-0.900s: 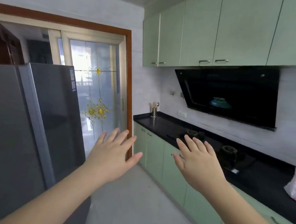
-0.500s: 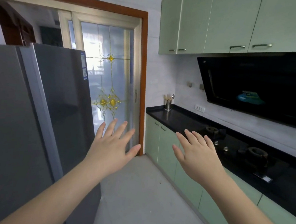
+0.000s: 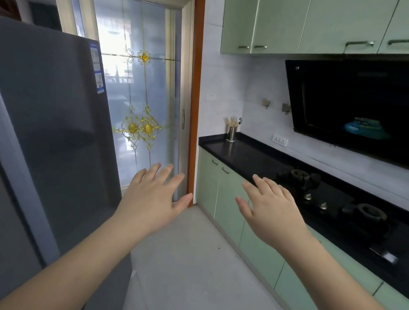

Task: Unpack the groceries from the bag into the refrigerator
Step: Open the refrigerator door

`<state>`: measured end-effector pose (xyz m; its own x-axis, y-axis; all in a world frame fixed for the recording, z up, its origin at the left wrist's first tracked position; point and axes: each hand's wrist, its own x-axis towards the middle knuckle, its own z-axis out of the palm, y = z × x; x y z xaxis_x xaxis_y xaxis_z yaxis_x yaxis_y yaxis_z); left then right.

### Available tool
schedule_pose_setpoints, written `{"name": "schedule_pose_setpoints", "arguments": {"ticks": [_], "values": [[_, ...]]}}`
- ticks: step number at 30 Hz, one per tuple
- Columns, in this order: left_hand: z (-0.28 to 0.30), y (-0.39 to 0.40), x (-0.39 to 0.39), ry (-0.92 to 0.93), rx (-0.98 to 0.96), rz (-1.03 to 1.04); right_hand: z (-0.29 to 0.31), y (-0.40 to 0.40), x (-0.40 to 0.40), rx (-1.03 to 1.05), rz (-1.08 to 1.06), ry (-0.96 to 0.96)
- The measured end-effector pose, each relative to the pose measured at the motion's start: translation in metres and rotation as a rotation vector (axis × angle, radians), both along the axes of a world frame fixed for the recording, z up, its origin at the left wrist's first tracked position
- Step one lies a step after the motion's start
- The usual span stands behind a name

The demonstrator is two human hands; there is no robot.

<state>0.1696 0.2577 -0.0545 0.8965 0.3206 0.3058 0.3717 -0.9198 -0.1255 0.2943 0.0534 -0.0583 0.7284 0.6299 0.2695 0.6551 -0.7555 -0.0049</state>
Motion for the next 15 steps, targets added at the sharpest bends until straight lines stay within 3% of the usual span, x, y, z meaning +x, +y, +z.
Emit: {"name": "schedule_pose_setpoints", "arguments": {"ticks": [15], "values": [[-0.017, 0.055, 0.168, 0.022, 0.005, 0.195, -0.024, 0.083, 0.197, 0.018, 0.164, 0.032]]}}
